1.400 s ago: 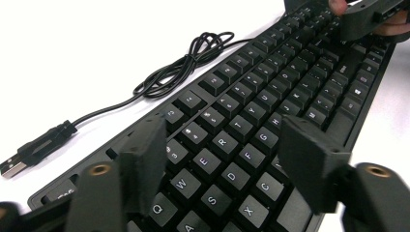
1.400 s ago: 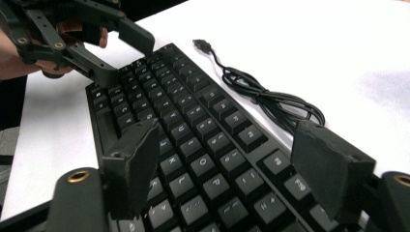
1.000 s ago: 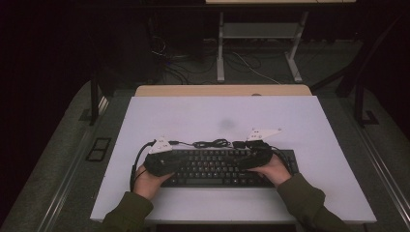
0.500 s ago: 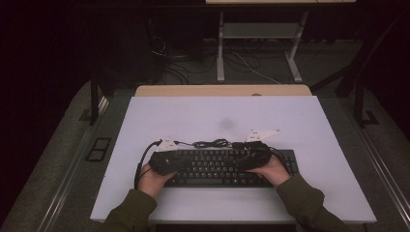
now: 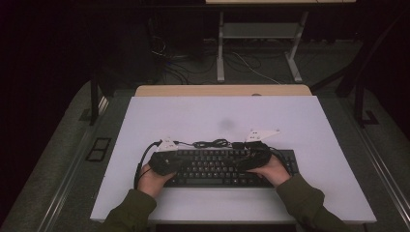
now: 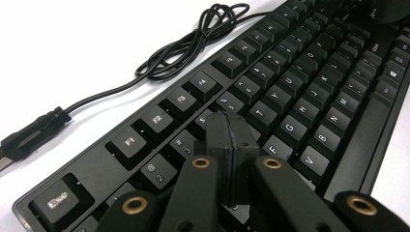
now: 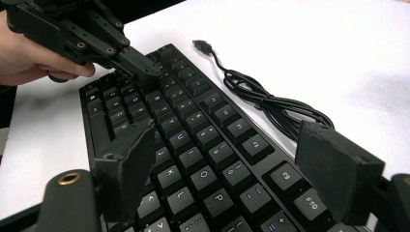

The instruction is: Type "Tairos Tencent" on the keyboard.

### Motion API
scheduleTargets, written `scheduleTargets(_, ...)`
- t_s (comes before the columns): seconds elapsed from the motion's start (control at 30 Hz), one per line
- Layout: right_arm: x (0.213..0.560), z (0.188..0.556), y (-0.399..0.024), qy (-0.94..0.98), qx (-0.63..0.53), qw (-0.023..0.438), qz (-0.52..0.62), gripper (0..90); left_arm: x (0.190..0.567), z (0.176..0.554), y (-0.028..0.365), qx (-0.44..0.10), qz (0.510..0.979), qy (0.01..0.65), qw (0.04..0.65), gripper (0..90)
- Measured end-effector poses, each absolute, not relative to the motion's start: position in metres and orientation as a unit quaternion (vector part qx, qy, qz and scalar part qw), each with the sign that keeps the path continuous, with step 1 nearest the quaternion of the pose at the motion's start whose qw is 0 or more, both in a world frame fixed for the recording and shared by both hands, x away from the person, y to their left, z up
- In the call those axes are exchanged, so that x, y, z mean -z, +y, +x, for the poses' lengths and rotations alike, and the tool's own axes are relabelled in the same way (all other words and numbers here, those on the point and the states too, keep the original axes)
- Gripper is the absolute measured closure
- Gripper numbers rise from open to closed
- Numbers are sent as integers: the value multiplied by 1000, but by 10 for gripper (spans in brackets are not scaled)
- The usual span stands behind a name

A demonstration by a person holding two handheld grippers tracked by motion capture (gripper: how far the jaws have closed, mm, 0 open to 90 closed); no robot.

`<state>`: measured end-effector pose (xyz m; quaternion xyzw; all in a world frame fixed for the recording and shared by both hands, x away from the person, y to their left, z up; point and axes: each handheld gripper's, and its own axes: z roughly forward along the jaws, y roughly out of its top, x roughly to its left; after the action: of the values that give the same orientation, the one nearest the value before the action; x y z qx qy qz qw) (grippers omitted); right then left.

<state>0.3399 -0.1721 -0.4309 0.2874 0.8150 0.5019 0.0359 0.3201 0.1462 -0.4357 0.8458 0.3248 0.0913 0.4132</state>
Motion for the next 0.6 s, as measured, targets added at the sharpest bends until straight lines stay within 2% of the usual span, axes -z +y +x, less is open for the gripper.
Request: scheduleTargets(0.6, 430, 340, -173, 815, -503, 36, 286, 218, 432, 318, 146, -89, 841, 324, 423, 891)
